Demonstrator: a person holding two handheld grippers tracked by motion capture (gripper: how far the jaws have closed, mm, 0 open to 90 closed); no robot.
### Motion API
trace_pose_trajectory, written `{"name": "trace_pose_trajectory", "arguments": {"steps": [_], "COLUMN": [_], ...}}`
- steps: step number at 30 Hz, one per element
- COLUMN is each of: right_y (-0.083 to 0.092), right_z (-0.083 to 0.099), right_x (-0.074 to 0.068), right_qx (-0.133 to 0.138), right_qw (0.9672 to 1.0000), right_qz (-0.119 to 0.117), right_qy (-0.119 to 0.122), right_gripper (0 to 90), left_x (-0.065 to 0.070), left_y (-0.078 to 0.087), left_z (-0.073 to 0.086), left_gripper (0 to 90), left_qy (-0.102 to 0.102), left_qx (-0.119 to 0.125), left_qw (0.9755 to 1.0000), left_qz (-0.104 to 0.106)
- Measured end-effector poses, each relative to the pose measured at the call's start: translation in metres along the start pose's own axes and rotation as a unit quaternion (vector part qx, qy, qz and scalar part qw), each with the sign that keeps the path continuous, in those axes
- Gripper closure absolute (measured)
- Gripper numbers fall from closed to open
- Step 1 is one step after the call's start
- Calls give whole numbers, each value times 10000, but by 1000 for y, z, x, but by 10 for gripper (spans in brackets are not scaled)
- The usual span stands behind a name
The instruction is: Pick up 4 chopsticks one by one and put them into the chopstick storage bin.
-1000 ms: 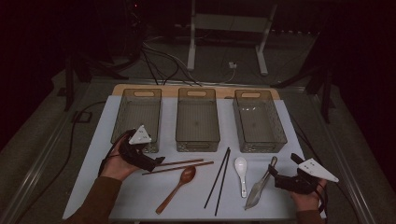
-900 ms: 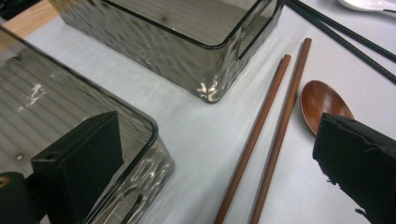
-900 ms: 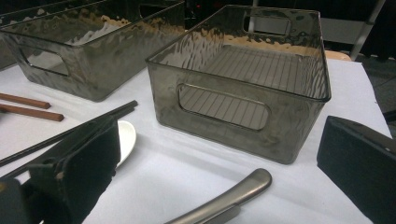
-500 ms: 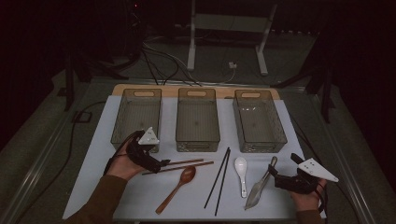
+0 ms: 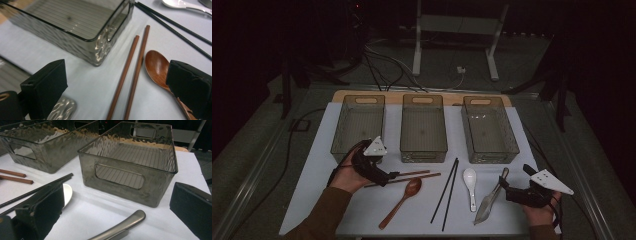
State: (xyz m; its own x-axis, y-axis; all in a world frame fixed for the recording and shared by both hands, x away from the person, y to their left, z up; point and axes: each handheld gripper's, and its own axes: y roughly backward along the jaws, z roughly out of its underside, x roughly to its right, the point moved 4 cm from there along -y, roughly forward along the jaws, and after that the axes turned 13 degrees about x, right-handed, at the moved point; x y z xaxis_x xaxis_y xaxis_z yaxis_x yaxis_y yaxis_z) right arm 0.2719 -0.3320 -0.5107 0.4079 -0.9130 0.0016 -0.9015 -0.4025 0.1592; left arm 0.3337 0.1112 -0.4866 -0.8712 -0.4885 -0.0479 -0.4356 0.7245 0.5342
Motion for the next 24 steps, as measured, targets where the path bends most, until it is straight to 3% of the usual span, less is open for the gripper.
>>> {"name": "trace_pose_trajectory", "arguments": {"steps": [8,12,14,19,24], "right_y": [1,1,0,1,1], "right_z": [0,0,0,0,0], "right_x": [1,1,0,1,1], "right_qx": [7,1,0,-6,-12], "right_qw": [10000,10000,10000,10000,10000], "right_qz": [10,1,-1,-3,-5], "right_qy": [-31,-25,-25,-26,-24], "right_gripper": [0,0,0,0,0], "left_x": [4,2,2,2,2], "left_y": [-22,-31,-35,-44,-50], "left_z": [10,16,20,27,34], "left_gripper": [88,232,384,641,733], "left_qy": [-31,-72,-77,-172,-168], "left_qx": [-403,-637,-746,-958,-1123], "left_qw": [9991,9979,9970,9947,9923], "left_qz": [102,100,190,332,499]}}
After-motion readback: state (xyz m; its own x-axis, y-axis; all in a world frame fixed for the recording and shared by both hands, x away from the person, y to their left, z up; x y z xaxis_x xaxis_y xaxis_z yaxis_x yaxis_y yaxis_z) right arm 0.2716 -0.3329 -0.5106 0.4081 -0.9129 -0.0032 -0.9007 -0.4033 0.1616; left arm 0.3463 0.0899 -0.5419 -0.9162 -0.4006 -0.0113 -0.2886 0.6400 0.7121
